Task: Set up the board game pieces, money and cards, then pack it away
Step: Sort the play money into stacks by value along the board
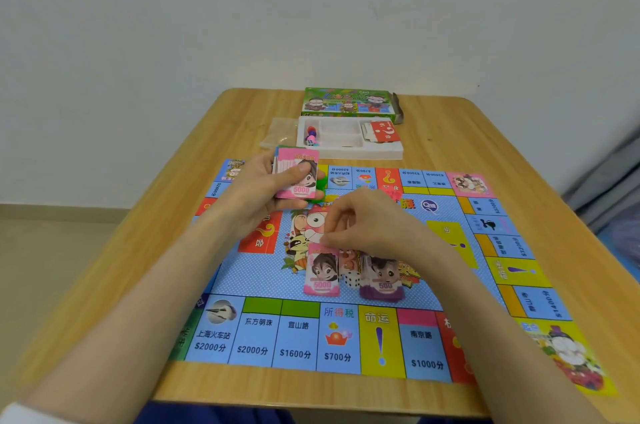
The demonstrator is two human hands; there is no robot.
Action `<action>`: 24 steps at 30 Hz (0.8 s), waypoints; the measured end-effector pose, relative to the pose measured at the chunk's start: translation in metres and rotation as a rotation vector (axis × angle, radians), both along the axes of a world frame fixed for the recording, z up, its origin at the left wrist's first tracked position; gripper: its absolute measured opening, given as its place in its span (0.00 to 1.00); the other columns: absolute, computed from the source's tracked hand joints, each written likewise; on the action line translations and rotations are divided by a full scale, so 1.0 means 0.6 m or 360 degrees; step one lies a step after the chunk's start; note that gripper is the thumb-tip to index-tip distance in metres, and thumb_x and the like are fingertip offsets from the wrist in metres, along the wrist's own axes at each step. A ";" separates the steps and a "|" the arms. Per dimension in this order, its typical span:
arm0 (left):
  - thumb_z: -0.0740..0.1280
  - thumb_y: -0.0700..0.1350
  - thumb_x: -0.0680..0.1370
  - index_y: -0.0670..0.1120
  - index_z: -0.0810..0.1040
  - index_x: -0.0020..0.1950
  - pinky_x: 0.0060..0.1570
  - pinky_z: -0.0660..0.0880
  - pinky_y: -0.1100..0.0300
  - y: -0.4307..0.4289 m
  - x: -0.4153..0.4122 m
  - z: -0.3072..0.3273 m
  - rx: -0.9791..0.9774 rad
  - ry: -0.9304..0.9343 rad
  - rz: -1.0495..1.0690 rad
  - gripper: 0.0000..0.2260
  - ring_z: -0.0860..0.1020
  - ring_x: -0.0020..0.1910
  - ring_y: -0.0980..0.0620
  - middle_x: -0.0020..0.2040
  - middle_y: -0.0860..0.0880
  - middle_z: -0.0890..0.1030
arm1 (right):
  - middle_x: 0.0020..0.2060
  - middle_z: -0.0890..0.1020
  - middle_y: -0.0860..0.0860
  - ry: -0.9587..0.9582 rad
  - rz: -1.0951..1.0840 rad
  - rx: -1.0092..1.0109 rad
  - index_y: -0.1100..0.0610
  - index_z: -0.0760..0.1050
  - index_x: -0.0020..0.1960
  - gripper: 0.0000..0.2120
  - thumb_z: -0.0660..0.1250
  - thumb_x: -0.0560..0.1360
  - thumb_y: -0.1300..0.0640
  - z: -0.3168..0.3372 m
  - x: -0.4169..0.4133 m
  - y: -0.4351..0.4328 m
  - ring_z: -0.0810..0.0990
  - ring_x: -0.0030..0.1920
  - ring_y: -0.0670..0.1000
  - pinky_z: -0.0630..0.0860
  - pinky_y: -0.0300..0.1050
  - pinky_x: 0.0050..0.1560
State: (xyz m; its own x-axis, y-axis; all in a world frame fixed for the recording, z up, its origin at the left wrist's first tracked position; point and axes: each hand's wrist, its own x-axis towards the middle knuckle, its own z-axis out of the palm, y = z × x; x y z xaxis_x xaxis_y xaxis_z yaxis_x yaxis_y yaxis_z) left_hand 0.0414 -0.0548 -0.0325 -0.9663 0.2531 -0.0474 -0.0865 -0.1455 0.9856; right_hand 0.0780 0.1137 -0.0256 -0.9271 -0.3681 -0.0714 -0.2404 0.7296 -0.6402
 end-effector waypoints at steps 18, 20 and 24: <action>0.70 0.37 0.68 0.42 0.77 0.49 0.21 0.73 0.67 0.021 0.021 0.005 -0.0224 0.0089 -0.0321 0.11 0.79 0.25 0.57 0.31 0.52 0.82 | 0.30 0.79 0.52 0.0495 -0.0452 -0.0754 0.54 0.74 0.37 0.09 0.74 0.69 0.61 0.007 -0.003 0.002 0.79 0.33 0.51 0.79 0.48 0.38; 0.69 0.39 0.69 0.42 0.77 0.50 0.22 0.74 0.66 0.020 0.022 0.006 -0.0204 0.0078 -0.0350 0.10 0.80 0.26 0.55 0.33 0.51 0.83 | 0.30 0.80 0.53 0.0520 -0.0451 -0.0725 0.52 0.74 0.38 0.10 0.74 0.69 0.61 0.004 -0.003 0.002 0.81 0.32 0.52 0.78 0.48 0.37; 0.66 0.41 0.74 0.43 0.76 0.56 0.27 0.78 0.64 0.019 0.022 0.008 -0.0088 -0.0008 -0.0401 0.11 0.84 0.33 0.47 0.41 0.46 0.85 | 0.29 0.81 0.50 0.0589 -0.0498 -0.0669 0.52 0.75 0.44 0.08 0.73 0.70 0.61 0.000 -0.006 0.004 0.81 0.32 0.49 0.78 0.49 0.40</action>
State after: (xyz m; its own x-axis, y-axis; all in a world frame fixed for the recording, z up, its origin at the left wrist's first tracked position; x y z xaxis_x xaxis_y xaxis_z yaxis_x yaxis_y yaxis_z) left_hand 0.0548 -0.0435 -0.0280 -0.8728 0.4826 -0.0726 -0.1181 -0.0645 0.9909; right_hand 0.0743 0.1161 -0.0259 -0.9309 -0.0031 0.3652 -0.3165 0.5057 -0.8025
